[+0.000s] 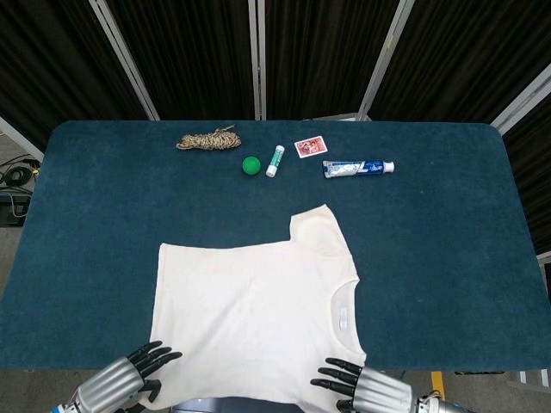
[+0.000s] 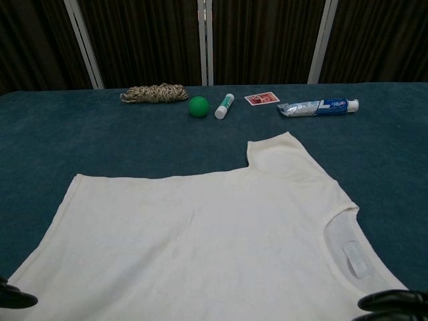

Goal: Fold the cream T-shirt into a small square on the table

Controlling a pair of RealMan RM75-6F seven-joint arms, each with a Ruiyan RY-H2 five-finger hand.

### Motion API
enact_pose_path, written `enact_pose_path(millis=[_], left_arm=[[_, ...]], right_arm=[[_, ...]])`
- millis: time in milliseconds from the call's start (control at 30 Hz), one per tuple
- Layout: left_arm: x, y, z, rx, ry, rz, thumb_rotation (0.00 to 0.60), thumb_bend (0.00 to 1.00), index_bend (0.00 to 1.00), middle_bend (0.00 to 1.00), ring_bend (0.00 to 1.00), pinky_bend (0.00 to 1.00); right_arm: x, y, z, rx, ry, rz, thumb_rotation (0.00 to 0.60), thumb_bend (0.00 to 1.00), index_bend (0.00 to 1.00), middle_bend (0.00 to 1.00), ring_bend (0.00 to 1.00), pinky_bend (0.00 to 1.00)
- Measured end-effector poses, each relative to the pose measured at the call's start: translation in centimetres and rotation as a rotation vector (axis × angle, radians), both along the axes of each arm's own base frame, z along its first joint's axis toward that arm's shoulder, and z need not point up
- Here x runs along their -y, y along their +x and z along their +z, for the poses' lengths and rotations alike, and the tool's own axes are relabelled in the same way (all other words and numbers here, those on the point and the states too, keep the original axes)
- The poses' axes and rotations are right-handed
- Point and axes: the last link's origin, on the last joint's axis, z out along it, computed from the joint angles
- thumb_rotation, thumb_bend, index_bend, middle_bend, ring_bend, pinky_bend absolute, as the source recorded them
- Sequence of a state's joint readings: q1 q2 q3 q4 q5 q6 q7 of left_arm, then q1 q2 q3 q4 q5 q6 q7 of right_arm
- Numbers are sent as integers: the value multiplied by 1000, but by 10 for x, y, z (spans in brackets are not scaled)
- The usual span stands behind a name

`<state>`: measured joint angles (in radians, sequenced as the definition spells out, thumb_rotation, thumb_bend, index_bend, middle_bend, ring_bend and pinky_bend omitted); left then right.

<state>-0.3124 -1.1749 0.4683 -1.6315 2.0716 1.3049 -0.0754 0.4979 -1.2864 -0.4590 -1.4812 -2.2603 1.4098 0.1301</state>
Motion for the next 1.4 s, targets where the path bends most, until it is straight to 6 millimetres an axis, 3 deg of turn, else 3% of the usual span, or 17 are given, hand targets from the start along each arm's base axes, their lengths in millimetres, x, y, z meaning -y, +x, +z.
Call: enact_pose_path(millis=[300,500,767,1067,1400], left_arm=[[0,1,-2,11,-23,22,600,539,862,0,0,0],[-18,1,-3,40,41,59,600,539,862,0,0,0],[-69,0,-4,74,218,178,600,539,862,0,0,0],[-123,1,-14,34,290,277,600,539,862,0,0,0],[-160,6,-18,2,341,307,600,539,861,0,0,0]], right_arm=[[0,0,2,-14,3,6,600,457,759,71,0,0],[16,-1,2,-16,-39,-35,600,456,759,71,0,0],[69,-4,8,-21,-172,-152,600,455,758,70,0,0],[125,-7,3,-72,-251,-257,600,455,758,70,0,0],[169,-3,-1,-61,-308,-348,600,453,758,70,0,0]])
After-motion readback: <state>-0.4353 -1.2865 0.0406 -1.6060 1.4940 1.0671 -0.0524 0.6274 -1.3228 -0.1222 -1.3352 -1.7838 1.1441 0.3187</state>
